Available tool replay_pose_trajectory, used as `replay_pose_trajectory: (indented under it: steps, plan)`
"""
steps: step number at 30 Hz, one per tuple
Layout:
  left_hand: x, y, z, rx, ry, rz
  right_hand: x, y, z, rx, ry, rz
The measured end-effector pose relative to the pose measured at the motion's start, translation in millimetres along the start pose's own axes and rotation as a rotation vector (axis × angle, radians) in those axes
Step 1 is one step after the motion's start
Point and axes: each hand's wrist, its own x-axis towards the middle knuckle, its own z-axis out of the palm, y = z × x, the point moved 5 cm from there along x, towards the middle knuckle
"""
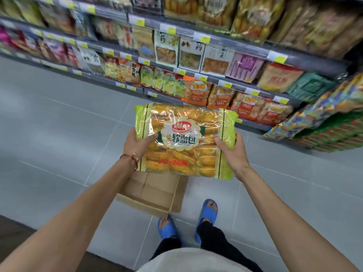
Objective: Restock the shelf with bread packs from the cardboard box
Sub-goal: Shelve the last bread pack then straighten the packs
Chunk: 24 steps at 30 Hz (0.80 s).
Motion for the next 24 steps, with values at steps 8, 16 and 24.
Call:
replay_pose_trajectory:
  steps: [8,16,24]
  plan:
    - [-46.6,127.5,60.7,-0.047,0.026,0.137,28.6,-76.9,-92.2,0.052,0.042,-0.146]
    - [-60.1,225.2,131.5,-0.035,0.054,0.291,73.7,-133.2,-183.8,0.087,-0.002,-0.198]
    - [-46.9,326.4,164.0,-0.040,0.070,0.401,123.3,-208.5,-235.3,0.126,0.005,-0.336]
